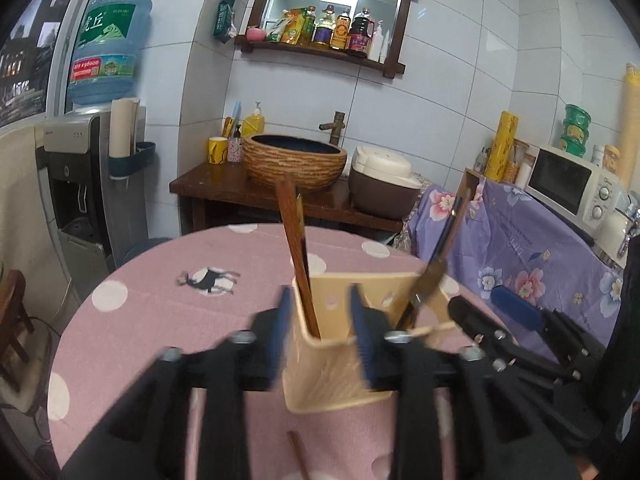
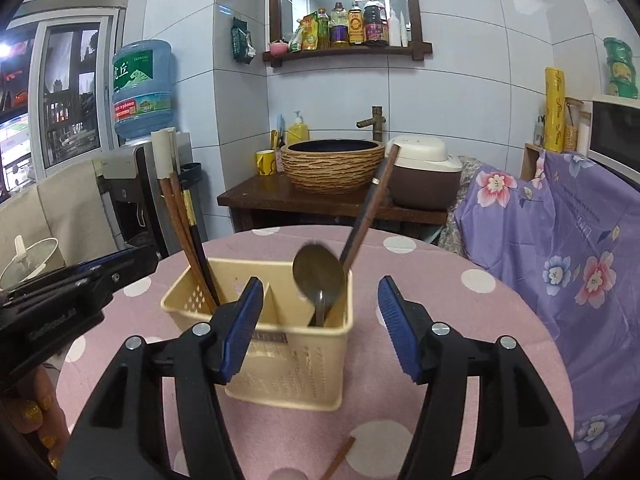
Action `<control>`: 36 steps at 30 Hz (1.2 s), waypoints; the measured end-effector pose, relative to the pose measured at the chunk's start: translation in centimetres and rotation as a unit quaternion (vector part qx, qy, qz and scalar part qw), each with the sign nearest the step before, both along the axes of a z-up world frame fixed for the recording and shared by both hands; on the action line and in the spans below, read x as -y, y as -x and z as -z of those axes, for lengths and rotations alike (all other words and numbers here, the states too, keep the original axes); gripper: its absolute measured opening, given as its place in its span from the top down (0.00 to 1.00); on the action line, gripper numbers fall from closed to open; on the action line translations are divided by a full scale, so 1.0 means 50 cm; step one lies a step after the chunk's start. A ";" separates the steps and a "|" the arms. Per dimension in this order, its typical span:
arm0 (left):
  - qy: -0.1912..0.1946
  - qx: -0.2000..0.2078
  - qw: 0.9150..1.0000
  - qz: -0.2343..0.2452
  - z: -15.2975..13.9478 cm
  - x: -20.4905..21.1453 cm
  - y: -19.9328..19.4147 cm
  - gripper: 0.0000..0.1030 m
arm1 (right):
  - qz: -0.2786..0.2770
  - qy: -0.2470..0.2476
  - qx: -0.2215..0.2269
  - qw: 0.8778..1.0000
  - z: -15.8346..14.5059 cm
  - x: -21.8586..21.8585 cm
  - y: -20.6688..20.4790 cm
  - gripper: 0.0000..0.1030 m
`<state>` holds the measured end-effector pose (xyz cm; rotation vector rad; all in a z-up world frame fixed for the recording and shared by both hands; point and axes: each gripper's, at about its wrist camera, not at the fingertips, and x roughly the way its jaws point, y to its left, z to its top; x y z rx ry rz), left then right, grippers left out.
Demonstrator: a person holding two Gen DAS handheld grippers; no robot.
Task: Organize utensils
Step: 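Move both tools back toward the remaining spoons and chopsticks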
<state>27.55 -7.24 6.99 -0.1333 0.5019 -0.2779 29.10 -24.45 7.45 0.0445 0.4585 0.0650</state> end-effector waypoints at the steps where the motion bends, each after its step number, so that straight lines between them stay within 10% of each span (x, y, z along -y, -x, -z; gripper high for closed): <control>1: 0.002 -0.007 1.000 -0.003 0.009 -0.008 0.011 0.50 | 0.000 -0.002 -0.011 1.000 0.007 0.005 0.015 0.41; 16: -0.046 -0.160 0.986 0.006 0.250 -0.050 0.158 0.51 | 0.005 -0.005 -0.174 0.985 0.239 -0.001 0.182 0.47; 24: -0.055 -0.157 0.986 -0.003 0.254 -0.059 0.163 0.54 | -0.089 -0.009 -0.186 0.979 0.239 -0.066 0.161 0.50; 36: -0.041 -0.149 0.988 -0.020 0.243 -0.096 0.181 0.54 | -0.082 0.025 -0.252 0.964 0.278 -0.086 0.048 0.50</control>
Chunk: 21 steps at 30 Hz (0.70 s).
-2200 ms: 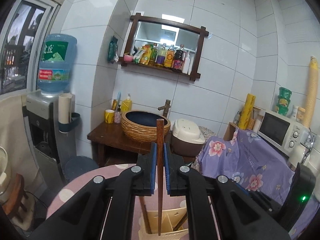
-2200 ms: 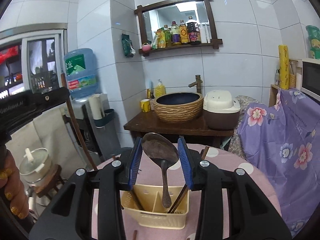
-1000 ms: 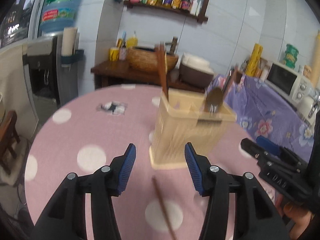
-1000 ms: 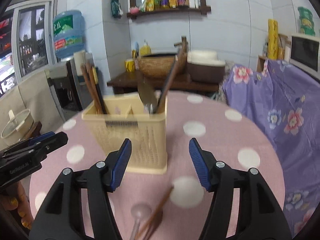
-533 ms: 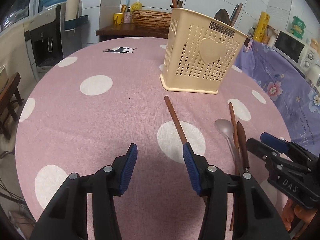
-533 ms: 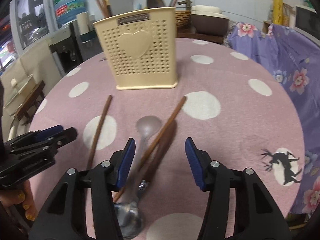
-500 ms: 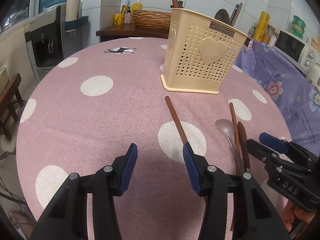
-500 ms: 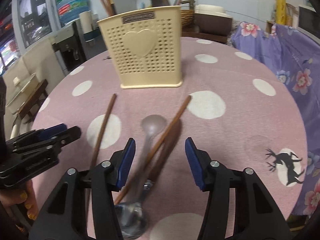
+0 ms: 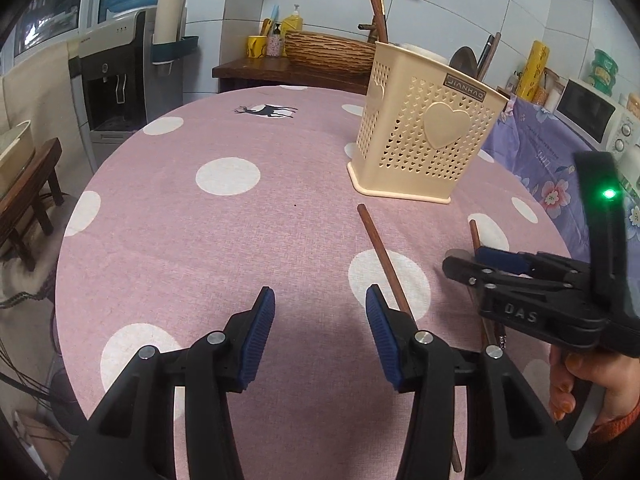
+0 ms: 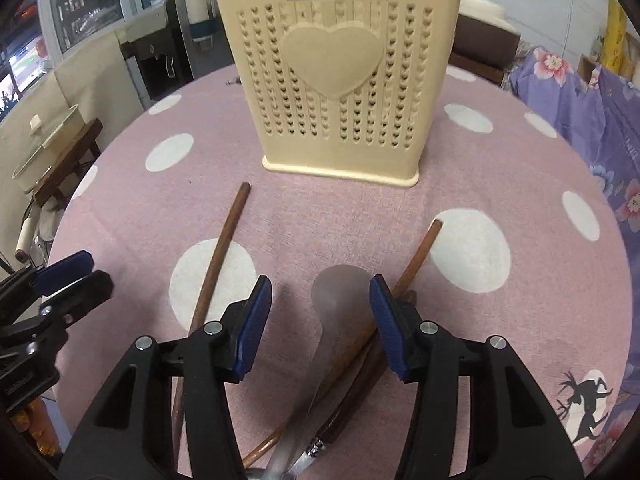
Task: Organize utensils
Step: 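Move both tools back toward the remaining spoons and chopsticks, then grasp another silver spoon with the right tool while the left tool grasps a brown chopstick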
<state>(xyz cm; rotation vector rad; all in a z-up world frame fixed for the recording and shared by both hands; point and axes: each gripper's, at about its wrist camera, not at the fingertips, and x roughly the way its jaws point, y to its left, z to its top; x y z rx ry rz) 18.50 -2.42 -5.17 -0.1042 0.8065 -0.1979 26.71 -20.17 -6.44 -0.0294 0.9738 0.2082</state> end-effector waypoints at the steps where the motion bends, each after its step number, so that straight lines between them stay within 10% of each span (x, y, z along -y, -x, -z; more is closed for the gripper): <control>1: -0.001 0.001 1.000 0.000 -0.001 0.000 0.000 0.54 | 0.002 0.004 -0.001 1.000 0.003 -0.001 -0.002 0.50; 21: 0.006 -0.004 1.000 0.010 -0.003 0.012 0.002 0.54 | 0.009 0.032 -0.009 0.999 0.005 -0.027 0.001 0.62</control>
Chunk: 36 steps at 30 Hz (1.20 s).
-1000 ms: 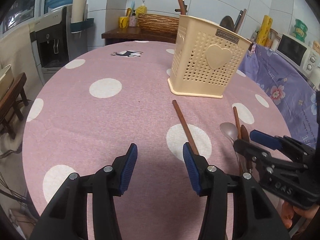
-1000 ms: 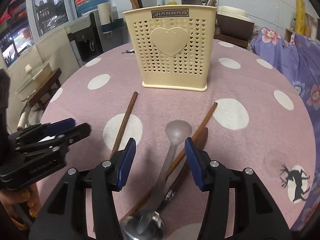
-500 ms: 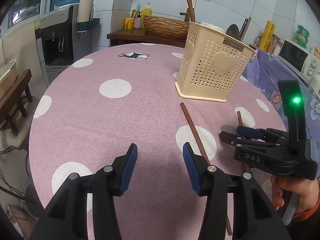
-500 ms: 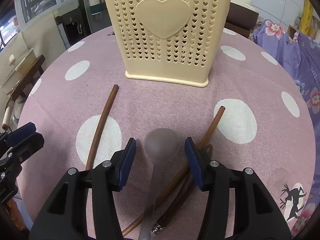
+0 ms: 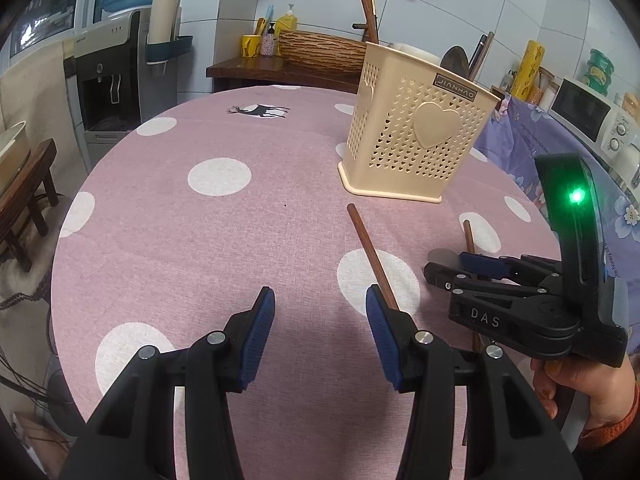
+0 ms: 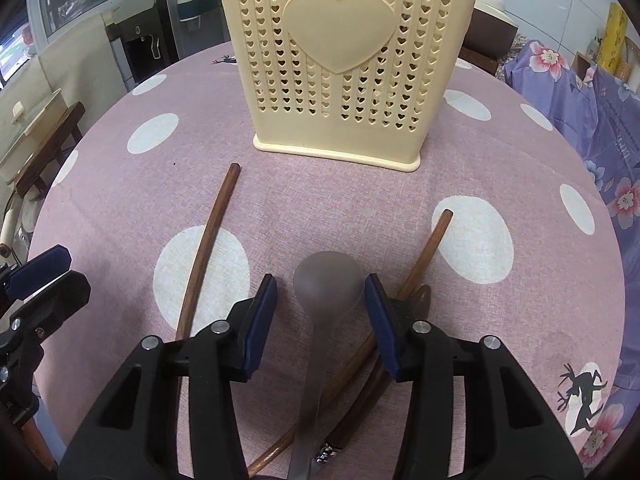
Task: Organize utensils
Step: 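Grasp another silver spoon with the right tool while the left tool grasps a brown chopstick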
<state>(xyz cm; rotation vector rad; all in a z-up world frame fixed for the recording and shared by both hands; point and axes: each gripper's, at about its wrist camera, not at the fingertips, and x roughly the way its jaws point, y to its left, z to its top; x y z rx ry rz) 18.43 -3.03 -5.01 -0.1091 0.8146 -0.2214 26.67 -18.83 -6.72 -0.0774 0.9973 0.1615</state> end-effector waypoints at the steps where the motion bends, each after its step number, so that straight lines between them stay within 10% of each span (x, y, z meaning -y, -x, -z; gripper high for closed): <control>1: 0.000 -0.001 1.000 0.001 0.001 0.002 0.000 0.54 | -0.002 0.001 0.000 1.000 0.000 -0.001 0.000 0.64; 8: -0.004 -0.002 1.000 0.009 0.002 0.015 0.004 0.54 | -0.009 -0.030 0.011 0.999 -0.006 0.011 0.006 0.64; 22: 0.015 -0.041 0.998 0.042 0.023 0.060 -0.040 0.54 | 0.001 -0.143 0.182 0.973 -0.188 0.117 0.159 0.64; 36: -0.067 -0.062 0.996 0.015 0.045 0.142 -0.162 0.83 | 0.000 -0.139 0.219 0.966 -0.217 0.121 0.192 0.64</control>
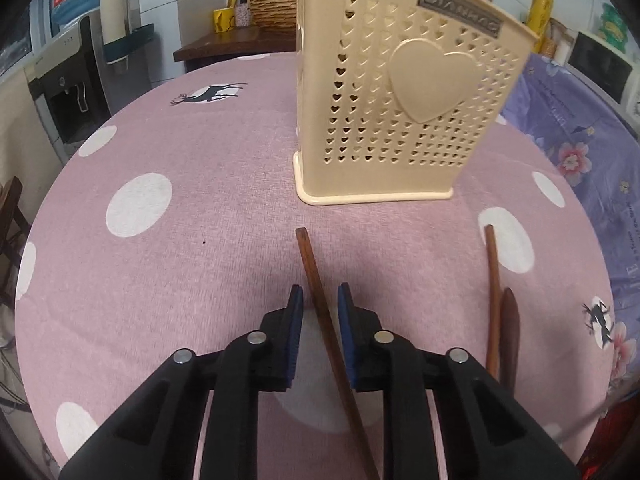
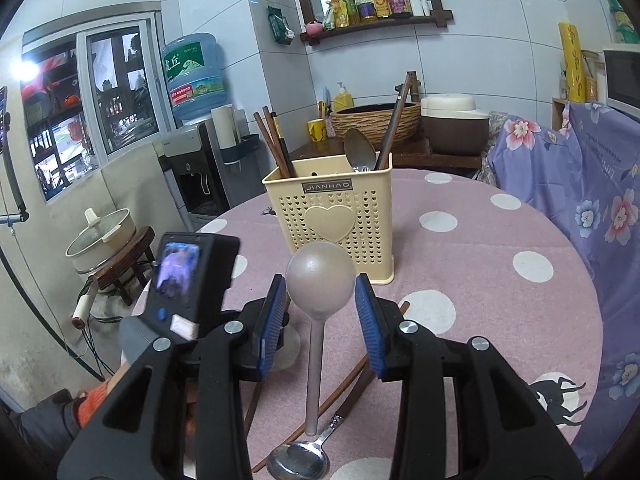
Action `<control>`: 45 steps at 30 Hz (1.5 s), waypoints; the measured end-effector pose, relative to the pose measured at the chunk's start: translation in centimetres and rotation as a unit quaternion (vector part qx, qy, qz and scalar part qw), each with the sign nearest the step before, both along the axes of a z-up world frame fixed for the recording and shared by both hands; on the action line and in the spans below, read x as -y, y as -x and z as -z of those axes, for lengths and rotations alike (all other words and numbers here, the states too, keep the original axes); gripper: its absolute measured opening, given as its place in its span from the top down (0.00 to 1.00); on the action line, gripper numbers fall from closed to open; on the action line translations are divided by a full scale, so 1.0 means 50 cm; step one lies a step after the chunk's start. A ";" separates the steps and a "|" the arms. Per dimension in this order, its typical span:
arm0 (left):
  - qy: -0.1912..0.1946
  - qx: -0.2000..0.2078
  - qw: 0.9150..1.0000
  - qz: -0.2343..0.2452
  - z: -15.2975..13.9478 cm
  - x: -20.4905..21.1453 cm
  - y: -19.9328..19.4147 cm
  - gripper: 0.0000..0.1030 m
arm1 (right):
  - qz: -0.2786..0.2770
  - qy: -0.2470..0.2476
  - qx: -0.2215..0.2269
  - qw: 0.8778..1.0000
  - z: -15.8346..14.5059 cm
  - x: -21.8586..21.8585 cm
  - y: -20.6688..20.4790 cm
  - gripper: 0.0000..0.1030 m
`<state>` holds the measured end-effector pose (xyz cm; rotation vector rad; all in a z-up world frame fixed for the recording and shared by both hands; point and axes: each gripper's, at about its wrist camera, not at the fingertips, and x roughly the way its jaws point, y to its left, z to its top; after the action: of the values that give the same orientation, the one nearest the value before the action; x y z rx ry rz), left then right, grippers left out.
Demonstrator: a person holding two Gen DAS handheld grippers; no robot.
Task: Organize utensils
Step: 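Grasp another silver spoon with the right tool while the left tool grasps a brown chopstick, then lift the spoon and chopstick and lower them into the cream holder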
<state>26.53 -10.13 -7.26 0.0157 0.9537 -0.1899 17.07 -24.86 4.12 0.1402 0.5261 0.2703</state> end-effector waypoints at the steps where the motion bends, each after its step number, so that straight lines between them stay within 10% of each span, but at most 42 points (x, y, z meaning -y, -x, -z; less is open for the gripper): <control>1: -0.003 0.003 1.000 -0.003 0.001 0.001 -0.002 0.84 | 0.001 0.000 0.000 1.000 0.000 0.000 0.001 0.64; 19: -0.001 0.016 1.000 -0.011 -0.002 0.019 -0.018 0.92 | 0.013 -0.007 -0.002 1.000 0.004 0.014 -0.006 0.64; 35: 0.119 0.204 0.972 0.003 -0.279 -0.117 0.154 0.92 | 0.018 -0.016 0.003 1.000 0.000 0.011 -0.006 0.64; 45: 0.140 0.223 0.965 0.002 -0.299 -0.140 0.166 0.93 | 0.014 -0.009 0.003 1.000 -0.003 -0.008 -0.011 0.64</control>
<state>18.22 -3.15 7.67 -0.1924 0.4709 -0.3086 17.63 -24.46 4.30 0.1643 0.5165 0.2480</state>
